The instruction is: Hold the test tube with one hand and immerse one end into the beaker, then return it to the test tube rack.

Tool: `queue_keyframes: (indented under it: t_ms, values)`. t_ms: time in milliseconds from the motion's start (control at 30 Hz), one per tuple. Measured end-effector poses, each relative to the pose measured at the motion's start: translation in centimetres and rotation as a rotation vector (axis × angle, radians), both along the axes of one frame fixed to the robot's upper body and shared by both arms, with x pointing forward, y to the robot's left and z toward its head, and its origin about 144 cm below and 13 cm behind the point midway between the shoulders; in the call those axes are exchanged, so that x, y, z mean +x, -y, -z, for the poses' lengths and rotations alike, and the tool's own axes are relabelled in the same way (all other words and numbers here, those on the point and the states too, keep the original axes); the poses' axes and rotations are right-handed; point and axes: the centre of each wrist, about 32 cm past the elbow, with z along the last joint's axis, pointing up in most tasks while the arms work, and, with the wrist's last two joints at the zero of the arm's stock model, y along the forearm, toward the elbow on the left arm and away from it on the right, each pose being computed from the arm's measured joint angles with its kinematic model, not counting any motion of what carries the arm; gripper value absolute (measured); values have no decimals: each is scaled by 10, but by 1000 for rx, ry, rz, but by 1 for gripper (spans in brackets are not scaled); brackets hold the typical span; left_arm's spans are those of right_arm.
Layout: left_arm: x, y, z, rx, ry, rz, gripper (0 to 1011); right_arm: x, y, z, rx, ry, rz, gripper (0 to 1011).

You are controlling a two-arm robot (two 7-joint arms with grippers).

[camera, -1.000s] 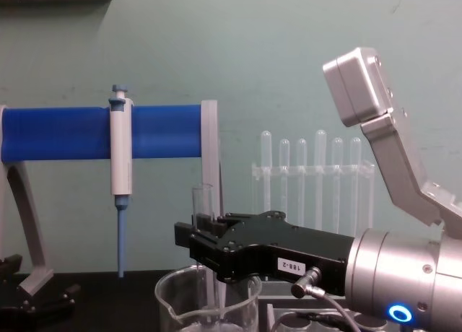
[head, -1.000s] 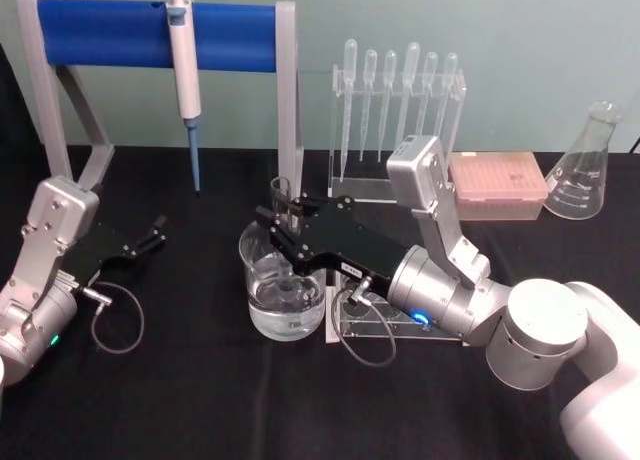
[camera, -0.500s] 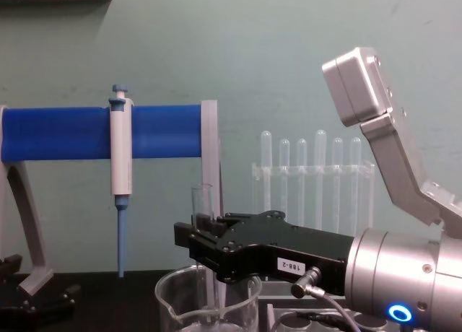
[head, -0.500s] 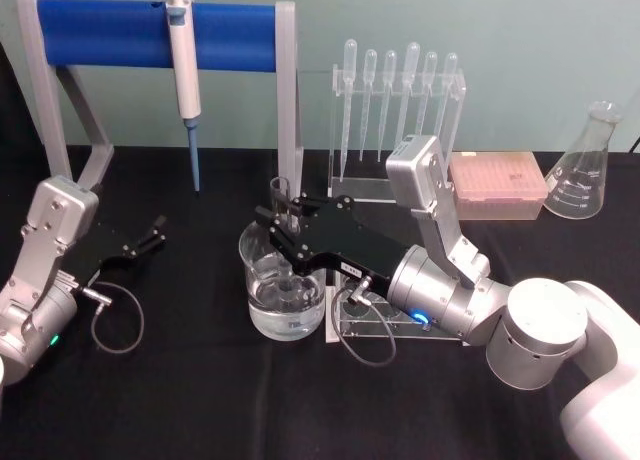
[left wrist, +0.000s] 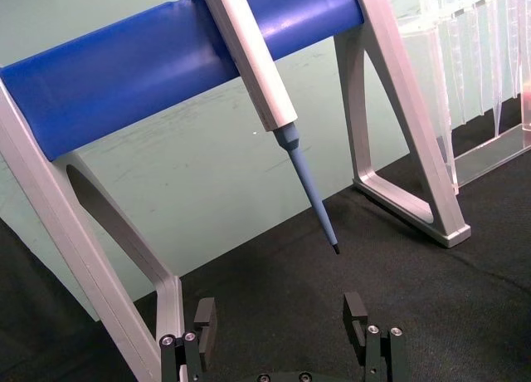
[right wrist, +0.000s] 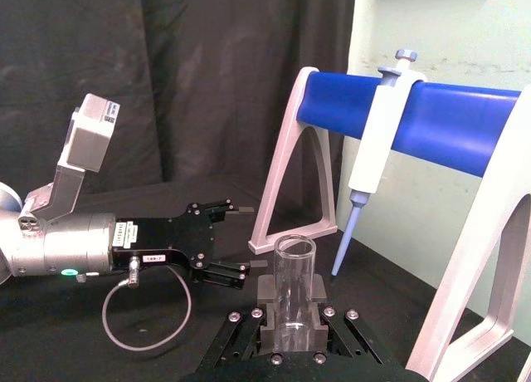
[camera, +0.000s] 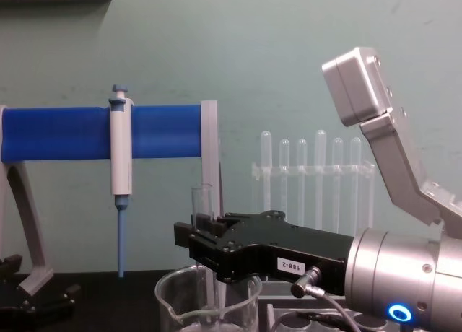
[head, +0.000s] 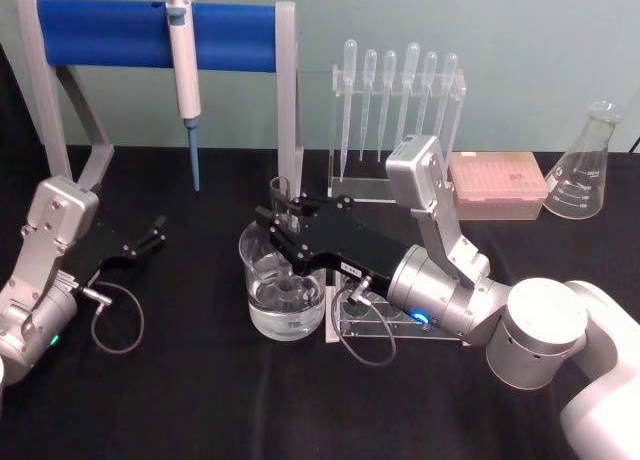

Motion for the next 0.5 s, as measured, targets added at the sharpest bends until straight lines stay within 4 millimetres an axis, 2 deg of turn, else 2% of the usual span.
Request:
queue_keyframes:
  t_ms: [500]
  values:
    - [0,0,0,0,0,0,1000,0,0,0,0,0,0,225]
